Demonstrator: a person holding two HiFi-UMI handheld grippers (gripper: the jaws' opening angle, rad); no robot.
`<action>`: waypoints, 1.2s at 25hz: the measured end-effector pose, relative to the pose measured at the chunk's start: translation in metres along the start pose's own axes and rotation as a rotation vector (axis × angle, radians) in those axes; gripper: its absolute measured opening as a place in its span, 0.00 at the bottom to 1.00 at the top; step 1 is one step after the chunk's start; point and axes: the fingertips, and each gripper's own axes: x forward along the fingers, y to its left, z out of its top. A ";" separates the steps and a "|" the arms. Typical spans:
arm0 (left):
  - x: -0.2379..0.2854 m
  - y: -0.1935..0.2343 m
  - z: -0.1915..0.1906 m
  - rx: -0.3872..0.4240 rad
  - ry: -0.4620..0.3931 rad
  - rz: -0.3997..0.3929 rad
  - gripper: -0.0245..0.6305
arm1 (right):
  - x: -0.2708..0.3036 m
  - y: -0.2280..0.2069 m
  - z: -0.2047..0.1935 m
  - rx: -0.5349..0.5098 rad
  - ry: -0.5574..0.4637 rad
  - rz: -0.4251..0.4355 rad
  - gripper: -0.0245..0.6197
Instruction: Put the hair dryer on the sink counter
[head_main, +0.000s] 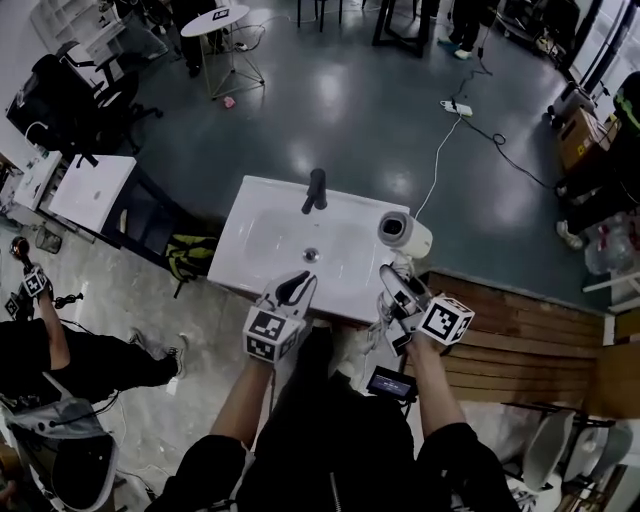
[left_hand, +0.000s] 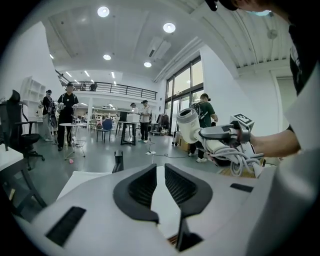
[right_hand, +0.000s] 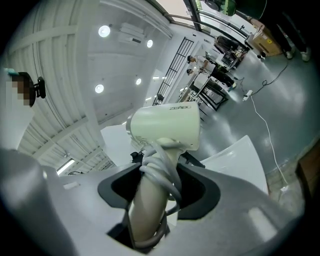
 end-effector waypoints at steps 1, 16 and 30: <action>0.005 0.002 0.000 0.000 0.001 -0.006 0.12 | 0.003 -0.001 0.002 -0.002 -0.004 0.000 0.36; 0.096 0.044 0.019 -0.007 0.012 -0.106 0.12 | 0.045 -0.049 0.041 -0.039 -0.013 -0.080 0.36; 0.138 0.052 0.004 -0.025 0.072 -0.151 0.12 | 0.060 -0.087 0.048 -0.056 0.030 -0.161 0.36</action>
